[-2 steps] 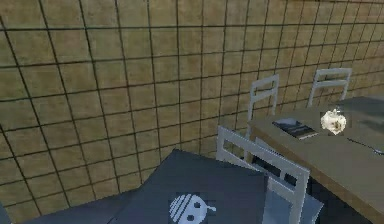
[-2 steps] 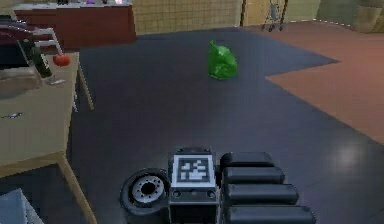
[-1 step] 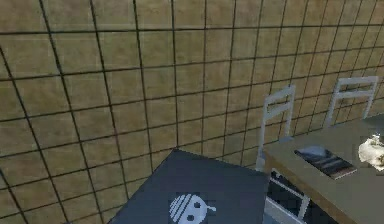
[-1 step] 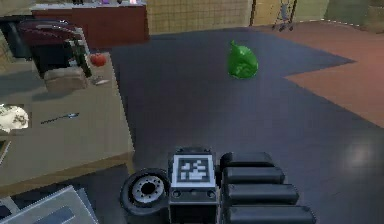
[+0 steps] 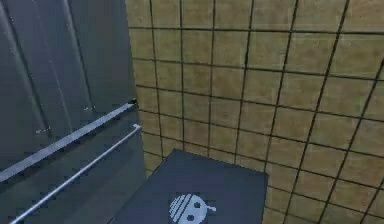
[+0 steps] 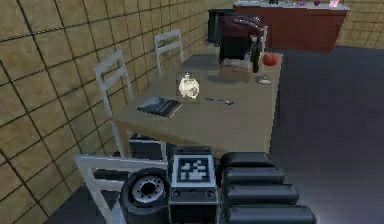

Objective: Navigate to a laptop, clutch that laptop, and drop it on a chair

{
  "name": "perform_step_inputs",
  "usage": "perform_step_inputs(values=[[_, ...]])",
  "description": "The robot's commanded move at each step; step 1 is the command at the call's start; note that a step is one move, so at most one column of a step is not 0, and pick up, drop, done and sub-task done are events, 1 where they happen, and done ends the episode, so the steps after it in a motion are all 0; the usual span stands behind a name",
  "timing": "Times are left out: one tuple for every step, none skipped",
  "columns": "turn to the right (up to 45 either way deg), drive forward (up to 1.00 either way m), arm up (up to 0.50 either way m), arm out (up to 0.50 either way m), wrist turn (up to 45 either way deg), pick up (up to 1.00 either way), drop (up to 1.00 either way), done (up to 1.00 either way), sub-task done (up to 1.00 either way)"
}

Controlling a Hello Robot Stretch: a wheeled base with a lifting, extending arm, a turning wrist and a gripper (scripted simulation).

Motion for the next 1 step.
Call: perform_step_inputs(values=[[-45.0,0.0,0.0,0.0,0.0,0.0,0.0,0.0,0.0]])
